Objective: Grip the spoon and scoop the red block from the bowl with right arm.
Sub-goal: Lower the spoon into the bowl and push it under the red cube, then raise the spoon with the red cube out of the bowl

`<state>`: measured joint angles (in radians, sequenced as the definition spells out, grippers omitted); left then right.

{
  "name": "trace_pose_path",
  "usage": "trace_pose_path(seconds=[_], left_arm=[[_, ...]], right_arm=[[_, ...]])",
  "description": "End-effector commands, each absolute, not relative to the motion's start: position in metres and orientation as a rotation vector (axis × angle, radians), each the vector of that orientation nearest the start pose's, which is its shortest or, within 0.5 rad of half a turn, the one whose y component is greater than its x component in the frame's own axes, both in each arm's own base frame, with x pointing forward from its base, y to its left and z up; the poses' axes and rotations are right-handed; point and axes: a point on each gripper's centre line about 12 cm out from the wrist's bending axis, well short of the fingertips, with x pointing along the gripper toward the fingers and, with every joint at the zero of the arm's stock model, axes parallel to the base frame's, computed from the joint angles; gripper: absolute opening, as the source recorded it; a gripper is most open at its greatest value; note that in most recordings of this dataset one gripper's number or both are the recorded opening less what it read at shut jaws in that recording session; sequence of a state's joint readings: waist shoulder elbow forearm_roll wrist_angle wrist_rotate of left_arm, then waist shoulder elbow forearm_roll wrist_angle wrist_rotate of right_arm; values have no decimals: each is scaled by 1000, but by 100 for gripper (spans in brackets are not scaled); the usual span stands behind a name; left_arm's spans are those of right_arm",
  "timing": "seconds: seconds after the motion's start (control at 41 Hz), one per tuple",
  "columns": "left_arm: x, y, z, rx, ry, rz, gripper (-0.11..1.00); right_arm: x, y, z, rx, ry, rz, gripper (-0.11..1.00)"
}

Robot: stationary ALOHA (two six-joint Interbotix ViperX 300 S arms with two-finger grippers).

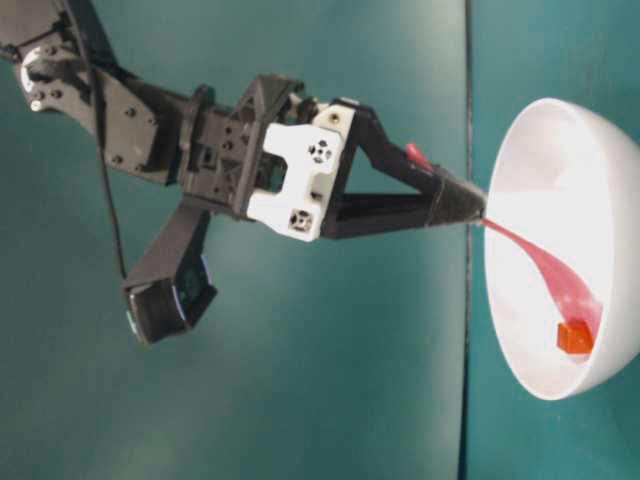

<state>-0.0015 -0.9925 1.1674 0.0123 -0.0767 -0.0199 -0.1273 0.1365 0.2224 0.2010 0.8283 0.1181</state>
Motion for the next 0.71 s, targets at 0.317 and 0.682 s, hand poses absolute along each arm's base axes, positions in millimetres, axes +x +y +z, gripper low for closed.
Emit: trace_pose_path(seconds=[0.317,0.682], left_arm=[[197,0,290,-6,64,-1,0],[197,0,291,-6,63,-1,0]], right_arm=[[420,-31,213,378,1076,-125,23],[394,-13,208,354,949,-106,23]])
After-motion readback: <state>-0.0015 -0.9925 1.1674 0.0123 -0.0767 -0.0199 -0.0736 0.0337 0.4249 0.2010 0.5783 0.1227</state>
